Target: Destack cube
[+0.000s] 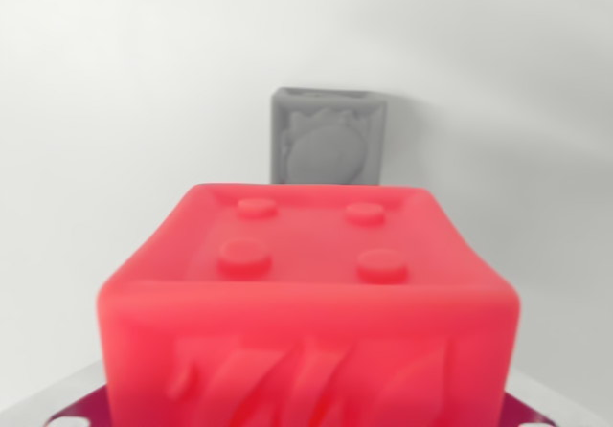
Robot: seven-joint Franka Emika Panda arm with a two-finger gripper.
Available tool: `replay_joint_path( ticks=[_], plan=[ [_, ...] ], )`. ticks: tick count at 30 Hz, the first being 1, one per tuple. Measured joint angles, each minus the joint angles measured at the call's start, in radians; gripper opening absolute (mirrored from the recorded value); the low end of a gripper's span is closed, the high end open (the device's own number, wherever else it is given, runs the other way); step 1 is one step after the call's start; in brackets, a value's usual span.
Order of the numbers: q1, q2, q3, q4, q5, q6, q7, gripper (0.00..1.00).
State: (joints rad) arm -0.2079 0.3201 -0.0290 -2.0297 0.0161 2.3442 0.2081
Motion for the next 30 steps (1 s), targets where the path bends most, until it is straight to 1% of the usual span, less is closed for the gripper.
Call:
replay_joint_path(
  ticks=[30],
  plan=[
    [0.000,-0.043,0.000,-0.184,0.000,0.141,-0.163,0.00]
  ],
)
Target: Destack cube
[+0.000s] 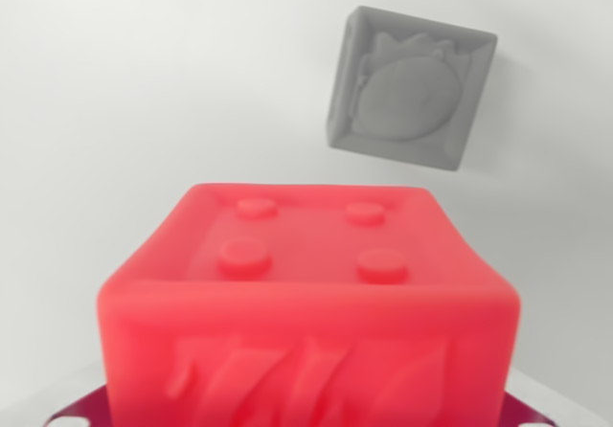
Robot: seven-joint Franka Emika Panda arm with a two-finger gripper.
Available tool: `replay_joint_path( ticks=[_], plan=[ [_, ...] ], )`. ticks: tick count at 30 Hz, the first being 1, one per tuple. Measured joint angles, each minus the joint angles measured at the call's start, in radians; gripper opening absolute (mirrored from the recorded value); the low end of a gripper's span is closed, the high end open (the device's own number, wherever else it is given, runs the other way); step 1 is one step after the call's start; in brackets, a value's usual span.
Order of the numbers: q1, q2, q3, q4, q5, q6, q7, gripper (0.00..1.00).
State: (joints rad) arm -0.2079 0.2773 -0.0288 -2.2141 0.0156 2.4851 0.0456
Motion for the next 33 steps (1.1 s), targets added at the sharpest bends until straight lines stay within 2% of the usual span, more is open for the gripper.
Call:
replay_joint_path(
  ticks=[33],
  plan=[
    [0.000,-0.020,0.000,-0.177,0.000,0.157,-0.178,0.00]
  ],
)
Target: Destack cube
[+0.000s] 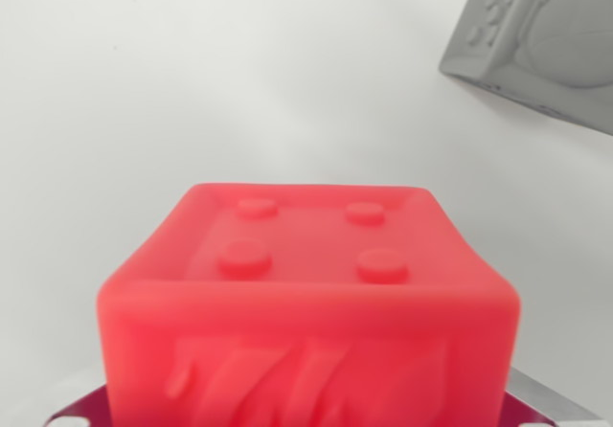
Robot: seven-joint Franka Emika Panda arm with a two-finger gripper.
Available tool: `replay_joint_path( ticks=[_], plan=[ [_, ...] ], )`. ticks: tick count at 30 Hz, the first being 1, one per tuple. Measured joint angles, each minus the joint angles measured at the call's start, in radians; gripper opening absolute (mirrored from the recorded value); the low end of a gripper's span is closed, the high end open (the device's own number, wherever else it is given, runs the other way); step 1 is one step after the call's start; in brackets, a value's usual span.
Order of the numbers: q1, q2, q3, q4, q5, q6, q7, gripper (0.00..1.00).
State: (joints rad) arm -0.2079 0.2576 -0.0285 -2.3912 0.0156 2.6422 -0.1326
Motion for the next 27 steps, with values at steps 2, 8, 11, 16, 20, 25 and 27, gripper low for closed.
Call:
replay_joint_path(
  ticks=[2,8,11,16,20,25,27],
  plan=[
    [0.000,0.000,0.000,-0.007,0.000,0.008,-0.009,0.00],
    [0.000,-0.001,0.000,-0.037,0.000,0.037,-0.041,0.00],
    [0.000,0.002,0.000,-0.044,0.000,0.049,-0.047,0.00],
    [0.000,0.045,0.000,-0.041,0.000,0.087,-0.050,0.00],
    [0.000,0.086,0.001,-0.036,0.002,0.120,-0.051,0.00],
    [-0.001,0.117,0.003,-0.030,0.003,0.148,-0.052,0.00],
    [-0.002,0.132,0.003,-0.027,0.003,0.160,-0.052,0.00]
  ],
)
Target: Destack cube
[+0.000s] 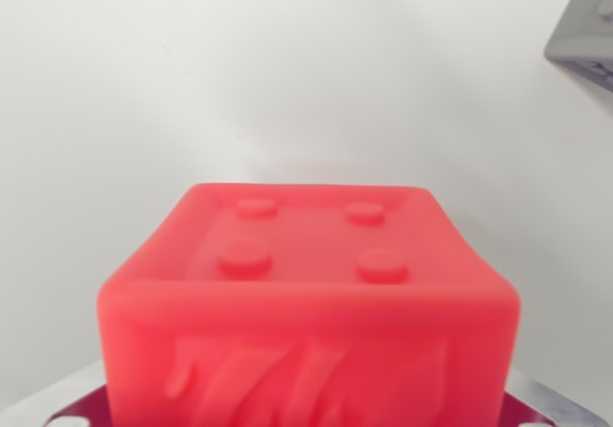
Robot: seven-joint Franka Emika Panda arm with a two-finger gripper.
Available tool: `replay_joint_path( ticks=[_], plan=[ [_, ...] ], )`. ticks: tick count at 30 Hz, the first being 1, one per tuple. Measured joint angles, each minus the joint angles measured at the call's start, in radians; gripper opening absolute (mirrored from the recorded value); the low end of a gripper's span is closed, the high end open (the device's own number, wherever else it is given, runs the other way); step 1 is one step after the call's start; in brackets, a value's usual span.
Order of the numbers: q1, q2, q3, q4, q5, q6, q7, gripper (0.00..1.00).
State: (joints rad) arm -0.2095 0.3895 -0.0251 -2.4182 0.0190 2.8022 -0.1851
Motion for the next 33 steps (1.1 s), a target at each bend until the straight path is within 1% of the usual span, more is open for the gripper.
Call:
replay_joint_path(
  ticks=[11,17,26,27,33],
  plan=[
    [-0.004,0.064,0.004,0.016,0.001,0.047,-0.001,0.00],
    [-0.005,0.086,0.006,0.022,0.001,0.064,-0.001,0.00],
    [-0.007,0.103,0.008,0.028,0.001,0.075,-0.001,0.00],
    [-0.007,0.104,0.008,0.028,0.001,0.075,-0.001,1.00],
    [-0.007,0.103,0.008,0.028,0.001,0.075,-0.001,1.00]
  ],
)
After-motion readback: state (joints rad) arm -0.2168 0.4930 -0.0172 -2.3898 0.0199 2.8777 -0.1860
